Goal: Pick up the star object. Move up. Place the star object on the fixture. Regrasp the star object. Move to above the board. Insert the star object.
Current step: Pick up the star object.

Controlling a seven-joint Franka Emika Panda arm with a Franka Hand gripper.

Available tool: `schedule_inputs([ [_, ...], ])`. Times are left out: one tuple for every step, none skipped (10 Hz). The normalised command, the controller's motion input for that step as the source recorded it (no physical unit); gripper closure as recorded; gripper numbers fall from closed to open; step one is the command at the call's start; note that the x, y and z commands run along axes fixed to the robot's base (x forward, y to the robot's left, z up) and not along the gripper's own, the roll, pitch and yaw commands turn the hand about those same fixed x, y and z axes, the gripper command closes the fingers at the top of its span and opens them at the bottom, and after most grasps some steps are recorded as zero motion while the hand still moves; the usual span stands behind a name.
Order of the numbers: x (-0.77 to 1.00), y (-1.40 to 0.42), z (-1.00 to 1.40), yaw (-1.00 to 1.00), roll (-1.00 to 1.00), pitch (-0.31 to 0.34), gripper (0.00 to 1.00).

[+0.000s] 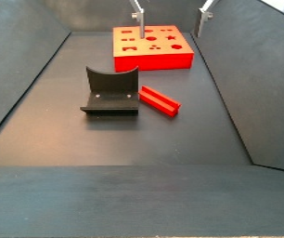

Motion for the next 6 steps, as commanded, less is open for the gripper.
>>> schedule_inputs([
  [-0.01, 0.00, -0.01, 0.00, 0.00, -0.029, 0.00],
  [-0.61, -0.27, -0.29, 0.00, 0.04, -0.079, 0.00],
  [0.07, -0.24, -0.87, 0.84, 0.00, 0.000, 0.00],
  [0.27, 0.00, -0.79, 0.83, -0.14, 0.000, 0.00],
  [0.54, 0.07, -0.72, 0.61, -0.13, 0.000, 0.00],
  [0.59, 0.11, -0.71, 0.59, -0.15, 0.000, 0.00],
])
